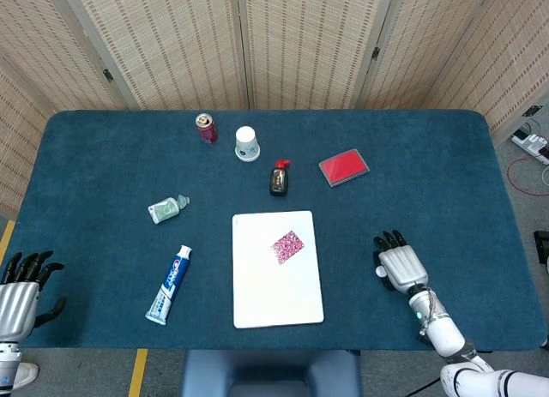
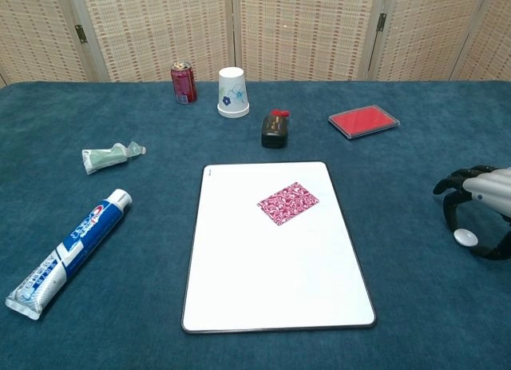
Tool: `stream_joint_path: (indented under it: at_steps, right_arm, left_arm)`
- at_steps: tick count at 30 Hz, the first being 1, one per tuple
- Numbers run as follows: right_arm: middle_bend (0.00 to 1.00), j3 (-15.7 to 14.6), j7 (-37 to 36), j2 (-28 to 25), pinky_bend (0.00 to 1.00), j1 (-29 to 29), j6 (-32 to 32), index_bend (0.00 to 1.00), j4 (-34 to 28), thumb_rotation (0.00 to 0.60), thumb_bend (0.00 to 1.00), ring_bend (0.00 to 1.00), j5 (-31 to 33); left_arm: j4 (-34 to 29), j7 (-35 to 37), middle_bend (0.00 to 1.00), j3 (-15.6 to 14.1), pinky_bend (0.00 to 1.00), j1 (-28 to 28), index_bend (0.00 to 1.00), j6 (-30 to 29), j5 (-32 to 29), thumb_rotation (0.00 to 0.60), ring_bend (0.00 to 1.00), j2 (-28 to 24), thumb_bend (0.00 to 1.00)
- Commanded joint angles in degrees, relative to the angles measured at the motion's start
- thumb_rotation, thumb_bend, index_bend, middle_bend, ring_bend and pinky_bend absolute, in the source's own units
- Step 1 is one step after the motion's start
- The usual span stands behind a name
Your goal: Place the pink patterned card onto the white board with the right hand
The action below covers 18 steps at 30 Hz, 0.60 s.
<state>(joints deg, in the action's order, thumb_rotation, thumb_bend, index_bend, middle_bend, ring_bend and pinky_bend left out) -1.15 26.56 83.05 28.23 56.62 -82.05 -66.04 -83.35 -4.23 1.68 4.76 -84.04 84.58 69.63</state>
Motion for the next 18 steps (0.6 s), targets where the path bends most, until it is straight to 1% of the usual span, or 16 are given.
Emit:
stream_joint_path:
  at_steps: [1, 7, 10, 14, 18]
  right_arm:
    - [0.17, 0.2, 0.1, -0.1, 0.00, 0.0, 0.0, 0.47, -0.4, 0.600, 0.34, 0.03, -0.1]
    - [0.18, 0.8, 0.7, -0.4, 0.00, 0.1, 0.0, 0.50, -1.1, 0.600, 0.34, 0.03, 0.2]
    - [0.18, 1.6, 0.9, -0.6, 0.00, 0.8, -0.5, 0.50, -2.5, 0.600, 0.34, 0.03, 0.3]
    - [0.18, 3.6, 3.2, -0.7, 0.00, 3.5, -1.7, 0.50, -5.4, 0.600, 0.34, 0.03, 0.4]
    - [0.18, 6.6, 7.9, 0.6, 0.00, 8.0, -4.3, 0.50, -7.2, 0.600, 0.34, 0.03, 3.3]
  left_arm:
    - [0.1, 0.1, 0.17, 0.0, 0.00, 0.0, 0.31, -0.1, 0.0, 0.600, 0.14, 0.0, 0.34]
    - [0.4, 0.4, 0.17, 0.1, 0.00, 0.0, 0.31, -0.1, 0.0, 0.600, 0.14, 0.1, 0.34]
    - [0.4, 0.5, 0.17, 0.1, 0.00, 0.0, 0.31, 0.0, -0.1, 0.600, 0.14, 0.0, 0.34]
    - [0.2, 0.3, 0.17, 0.2, 0.00, 0.1, 0.31, -0.1, 0.2, 0.600, 0.14, 0.0, 0.34]
    - [-0.1, 0.0, 0.17, 0.0, 0.00, 0.2, 0.31, -0.3, 0.7, 0.600, 0.14, 0.0, 0.34]
